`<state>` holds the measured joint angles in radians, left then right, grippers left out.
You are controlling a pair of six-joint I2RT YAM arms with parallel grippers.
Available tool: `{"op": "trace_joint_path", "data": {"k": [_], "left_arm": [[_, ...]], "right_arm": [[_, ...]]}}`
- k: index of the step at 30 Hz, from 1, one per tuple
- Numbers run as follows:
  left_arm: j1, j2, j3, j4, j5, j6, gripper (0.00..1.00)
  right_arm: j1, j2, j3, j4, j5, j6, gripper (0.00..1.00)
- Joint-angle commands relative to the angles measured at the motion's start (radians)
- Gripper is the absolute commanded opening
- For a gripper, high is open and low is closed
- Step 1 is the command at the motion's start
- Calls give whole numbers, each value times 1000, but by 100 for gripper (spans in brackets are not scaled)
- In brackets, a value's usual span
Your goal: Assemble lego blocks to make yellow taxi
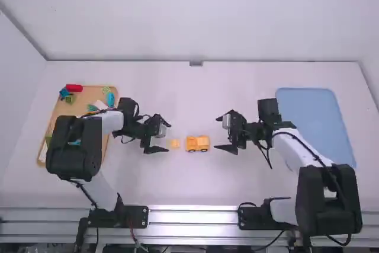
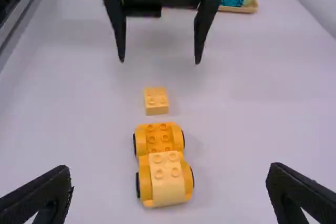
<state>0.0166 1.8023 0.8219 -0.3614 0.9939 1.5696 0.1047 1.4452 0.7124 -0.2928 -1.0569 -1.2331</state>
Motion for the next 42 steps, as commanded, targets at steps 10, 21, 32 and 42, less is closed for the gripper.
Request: {"op": "trace_joint_path", "data": {"k": [10, 21, 32, 42], "left_arm": [[1, 8, -172, 423, 64, -436, 99], [-23, 137, -172, 487, 90, -350, 96], [-48, 198, -172, 545, 77, -346, 65], [-43, 198, -187, 570, 29, -346, 22]], "right_arm": [[8, 16, 32, -29, -24, 2, 99], [39, 60, 35, 1, -27, 9, 99], [39, 60, 34, 0, -27, 3, 99], [39, 60, 34, 0, -20, 3, 99]]}}
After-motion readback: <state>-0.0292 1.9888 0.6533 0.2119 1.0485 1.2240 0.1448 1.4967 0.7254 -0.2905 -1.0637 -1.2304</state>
